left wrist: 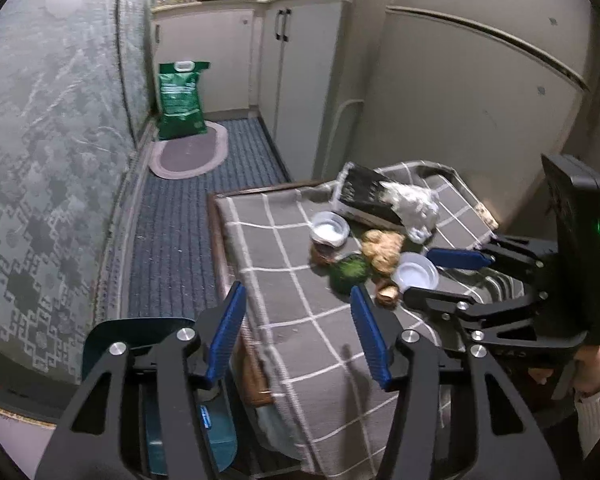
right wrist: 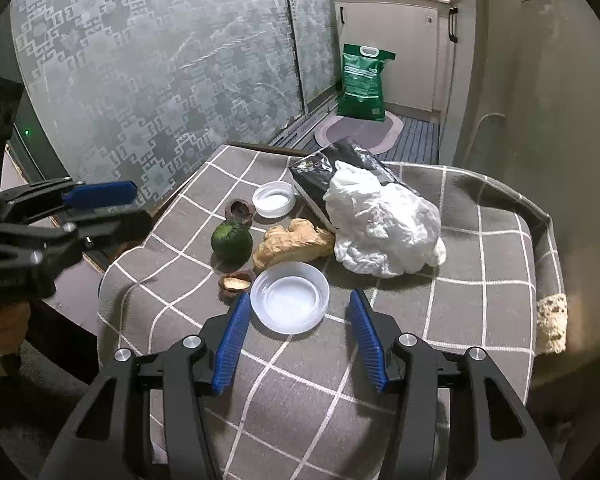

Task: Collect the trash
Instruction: 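Grasp the green lime with the left gripper while the right grasps the white lid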

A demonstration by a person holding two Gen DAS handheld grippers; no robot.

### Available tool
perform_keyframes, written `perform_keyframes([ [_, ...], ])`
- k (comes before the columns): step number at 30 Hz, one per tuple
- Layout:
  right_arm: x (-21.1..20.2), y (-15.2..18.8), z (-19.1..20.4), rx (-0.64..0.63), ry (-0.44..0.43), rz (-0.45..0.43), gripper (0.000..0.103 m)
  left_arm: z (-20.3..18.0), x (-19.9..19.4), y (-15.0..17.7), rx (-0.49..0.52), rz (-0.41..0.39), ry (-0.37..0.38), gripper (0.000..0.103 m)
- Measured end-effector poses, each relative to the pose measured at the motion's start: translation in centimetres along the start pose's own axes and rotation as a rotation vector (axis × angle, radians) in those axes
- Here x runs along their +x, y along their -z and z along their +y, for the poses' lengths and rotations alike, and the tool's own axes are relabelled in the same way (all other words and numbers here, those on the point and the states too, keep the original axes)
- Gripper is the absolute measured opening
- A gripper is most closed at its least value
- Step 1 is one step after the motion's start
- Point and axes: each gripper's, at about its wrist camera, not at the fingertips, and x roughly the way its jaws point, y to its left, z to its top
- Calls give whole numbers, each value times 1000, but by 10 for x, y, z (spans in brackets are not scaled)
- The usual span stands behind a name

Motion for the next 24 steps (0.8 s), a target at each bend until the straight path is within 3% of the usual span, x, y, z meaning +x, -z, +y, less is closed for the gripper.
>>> perform_keyframes([
  [2,1,0,2,-13,-6,-5,50,-5,5,1,14,13,11,57],
  [4,1,0,4,-28,1,-5,39,-10,10,3,32,27,12,57],
  [13,-16,0,-10,31,-5,-31,39,-24,32,6,71,74,1,54],
  [24,-39,11,-31,76,-11,-66,40,-37,49,-3,88,71,-30,48],
])
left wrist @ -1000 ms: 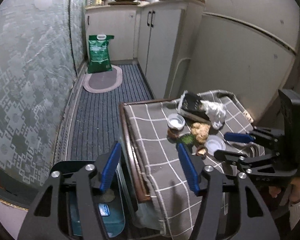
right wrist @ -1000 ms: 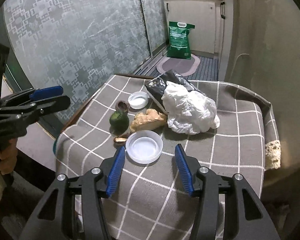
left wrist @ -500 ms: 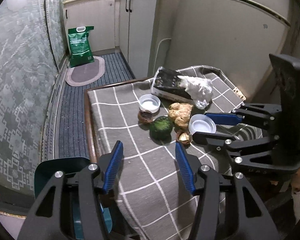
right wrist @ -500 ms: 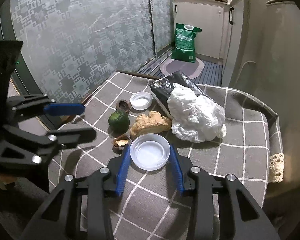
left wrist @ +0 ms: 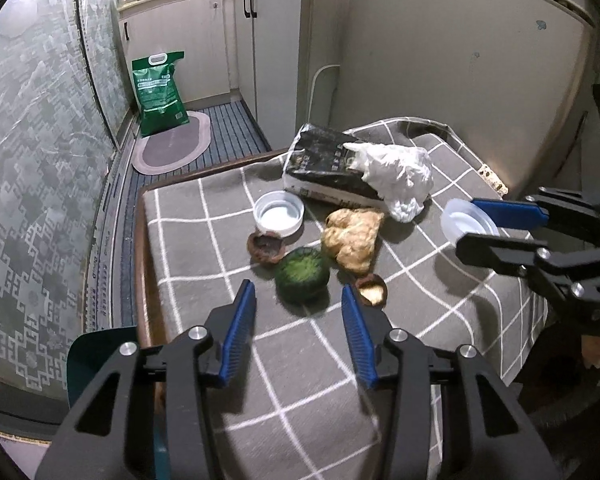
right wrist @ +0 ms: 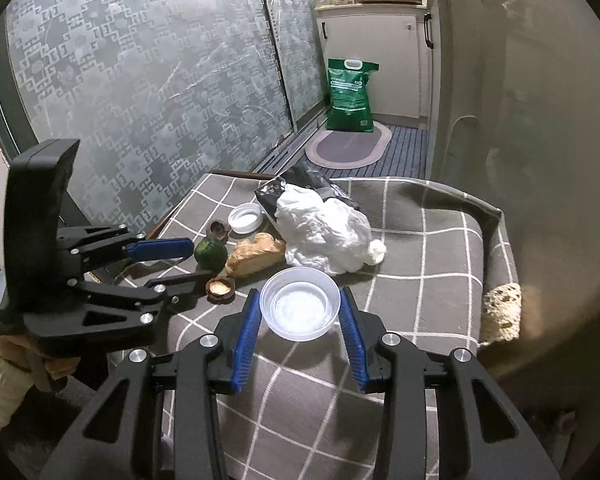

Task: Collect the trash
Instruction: 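Grasp the green lime with the left gripper while the right grasps the white lid, then carry the lime with the left gripper over the bin and release it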

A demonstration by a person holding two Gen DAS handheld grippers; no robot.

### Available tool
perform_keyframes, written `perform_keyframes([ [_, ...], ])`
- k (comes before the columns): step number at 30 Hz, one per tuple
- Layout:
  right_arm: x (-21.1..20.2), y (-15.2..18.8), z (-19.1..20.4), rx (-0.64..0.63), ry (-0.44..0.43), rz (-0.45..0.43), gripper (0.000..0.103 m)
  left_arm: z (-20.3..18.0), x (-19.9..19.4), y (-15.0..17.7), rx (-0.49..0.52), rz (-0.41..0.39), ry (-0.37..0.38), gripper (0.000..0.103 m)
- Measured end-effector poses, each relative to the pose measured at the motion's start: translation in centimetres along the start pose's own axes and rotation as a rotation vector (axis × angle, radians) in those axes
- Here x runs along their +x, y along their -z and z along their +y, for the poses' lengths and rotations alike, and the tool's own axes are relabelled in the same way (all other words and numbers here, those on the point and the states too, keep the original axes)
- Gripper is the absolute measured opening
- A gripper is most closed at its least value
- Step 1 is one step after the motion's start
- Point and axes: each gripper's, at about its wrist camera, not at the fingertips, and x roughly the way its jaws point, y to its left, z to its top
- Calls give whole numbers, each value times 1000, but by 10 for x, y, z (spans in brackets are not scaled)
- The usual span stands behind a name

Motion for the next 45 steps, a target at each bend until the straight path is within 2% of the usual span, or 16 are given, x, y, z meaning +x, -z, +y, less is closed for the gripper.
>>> perform_keyframes([
  [5,-11,1,-10,10,-2,-16,40,-4,6,-6,-7,-6,-9,47],
  [7,-17,2,-14,19,1,-23,40,-4,8,-8,-13,-8,-16,34],
  [9,-22,2,-16,26,-1,-33,40,-4,9,-10,-23,-9,-24,29],
  [16,-31,-4,-11,24,-3,-58,40,1,1,-11,-61,-3,8,28],
  [24,-23,-15,14,-10,-20,-54,40,9,-27,-6,-73,-51,19,27],
  [34,-5,-31,54,-58,-46,-39,40,54,-57,9,-144,-100,1,27],
  [45,21,-50,110,-122,-94,-21,40,124,-61,48,-242,-54,-60,27],
])
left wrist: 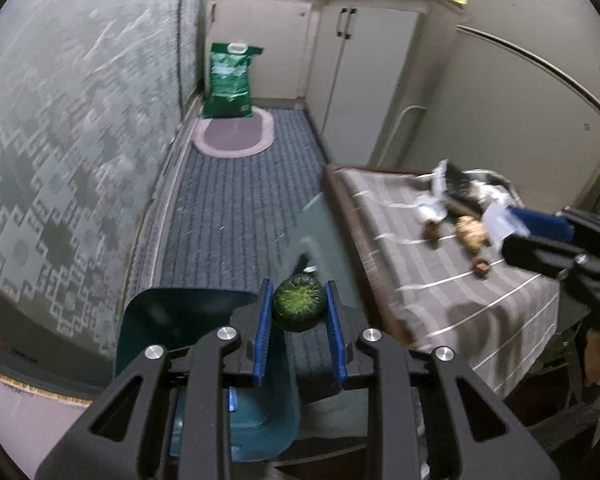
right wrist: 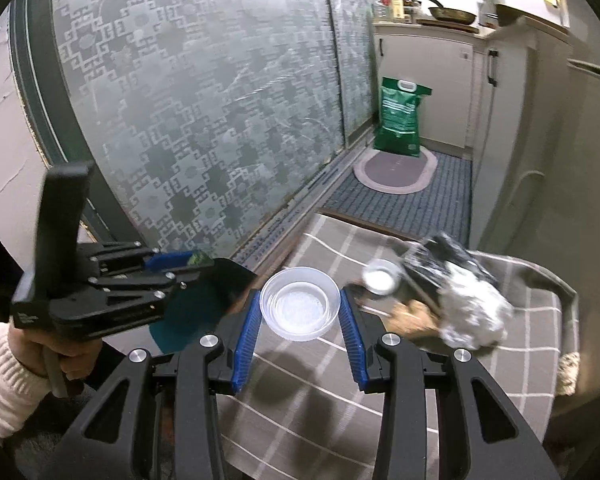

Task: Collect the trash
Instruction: 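Carry the lime with the left gripper over the bin and release it, then lower the white lid into the bin and open the right gripper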

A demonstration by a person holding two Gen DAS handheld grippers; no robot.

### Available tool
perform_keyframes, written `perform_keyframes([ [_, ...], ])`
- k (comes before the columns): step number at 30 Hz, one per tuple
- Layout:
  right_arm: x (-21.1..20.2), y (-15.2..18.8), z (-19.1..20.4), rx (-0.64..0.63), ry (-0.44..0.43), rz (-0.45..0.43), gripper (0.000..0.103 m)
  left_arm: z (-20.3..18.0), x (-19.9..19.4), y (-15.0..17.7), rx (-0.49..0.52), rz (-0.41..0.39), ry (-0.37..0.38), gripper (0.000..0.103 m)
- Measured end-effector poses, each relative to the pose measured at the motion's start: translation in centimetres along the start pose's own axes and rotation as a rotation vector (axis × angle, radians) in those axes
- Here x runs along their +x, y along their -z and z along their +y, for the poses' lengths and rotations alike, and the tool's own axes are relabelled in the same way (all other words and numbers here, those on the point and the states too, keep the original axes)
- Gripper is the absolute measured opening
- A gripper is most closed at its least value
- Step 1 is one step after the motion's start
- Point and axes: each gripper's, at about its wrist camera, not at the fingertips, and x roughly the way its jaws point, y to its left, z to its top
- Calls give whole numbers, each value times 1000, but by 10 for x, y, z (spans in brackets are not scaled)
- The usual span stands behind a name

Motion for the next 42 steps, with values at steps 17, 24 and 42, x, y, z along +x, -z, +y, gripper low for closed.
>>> perform_keyframes([
  [17,41,-20,54,-47,-47,41,40,58,40,50,-50,166,-40,27],
  [24,54,-24,66,-50,-54,60,40,58,61,66,-23,237,-38,29],
  [42,102,-26,105,-74,-67,145,40,86,3,63,-42,123,-86,44],
])
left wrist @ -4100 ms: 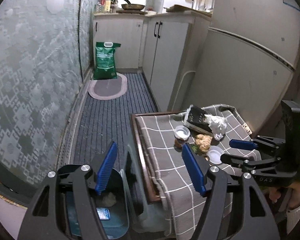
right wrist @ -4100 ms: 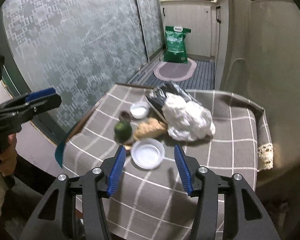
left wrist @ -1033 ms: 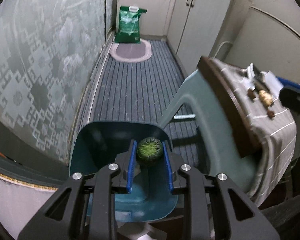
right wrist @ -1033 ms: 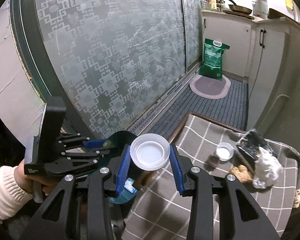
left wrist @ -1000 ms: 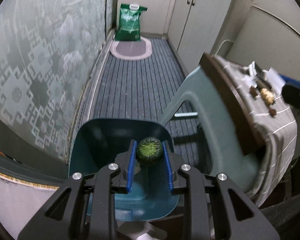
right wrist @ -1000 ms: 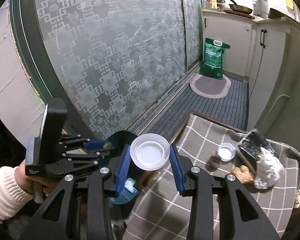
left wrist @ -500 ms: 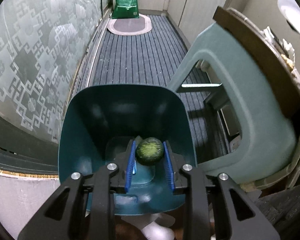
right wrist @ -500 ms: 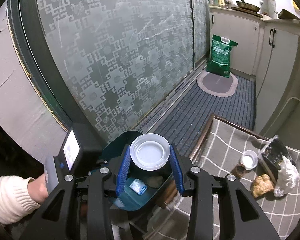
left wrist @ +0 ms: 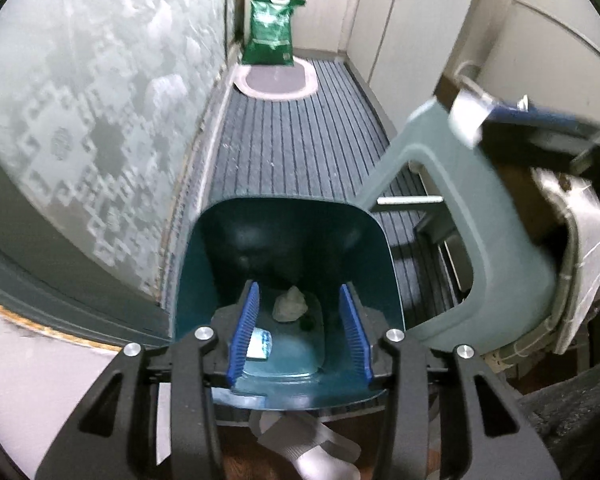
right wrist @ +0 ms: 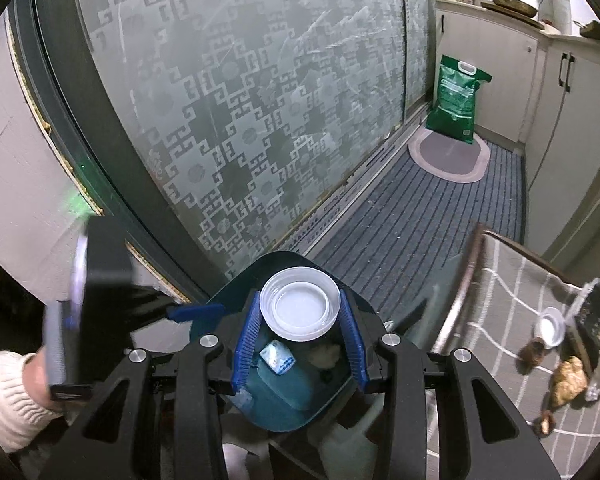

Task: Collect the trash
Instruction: 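Lower the white lid into the bin and open the right gripper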

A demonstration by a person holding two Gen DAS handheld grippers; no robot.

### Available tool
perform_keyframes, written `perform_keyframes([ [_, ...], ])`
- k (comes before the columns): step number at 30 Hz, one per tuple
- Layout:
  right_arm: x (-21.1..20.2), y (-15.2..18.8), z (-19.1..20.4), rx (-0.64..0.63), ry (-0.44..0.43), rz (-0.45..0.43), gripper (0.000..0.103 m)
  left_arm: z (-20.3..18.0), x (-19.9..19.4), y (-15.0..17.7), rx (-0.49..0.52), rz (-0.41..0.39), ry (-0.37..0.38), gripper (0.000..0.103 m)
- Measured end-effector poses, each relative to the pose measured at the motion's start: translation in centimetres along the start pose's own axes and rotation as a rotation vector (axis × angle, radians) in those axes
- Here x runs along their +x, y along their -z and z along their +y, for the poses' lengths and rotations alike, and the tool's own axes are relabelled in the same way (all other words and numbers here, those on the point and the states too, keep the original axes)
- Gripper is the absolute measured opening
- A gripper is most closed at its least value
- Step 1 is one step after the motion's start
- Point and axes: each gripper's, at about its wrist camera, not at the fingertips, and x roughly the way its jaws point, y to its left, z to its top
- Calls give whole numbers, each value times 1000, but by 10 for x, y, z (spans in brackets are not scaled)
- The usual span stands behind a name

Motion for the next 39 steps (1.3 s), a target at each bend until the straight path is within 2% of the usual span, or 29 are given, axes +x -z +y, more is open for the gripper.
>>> perform_keyframes([
  [9,33,-1,14,-1,-7,62,40,24,-67,-8,-61,-157,-3,29],
  [13,60,5,19,1,-6,119,40,25,-93,-10,-68,-211,0,29],
  [22,102,21,33,-41,6,209,40,22,-123,-12,-71,-281,21,26],
  [32,133,40,31,-69,55,298,41,18,-144,-15,-73,-326,45,26],
  [36,131,39,31,-66,54,288,49,13,-153,-17,-75,-349,57,26],
  [39,124,36,32,-60,38,272,50,9,-161,-19,-67,-371,71,26],
])
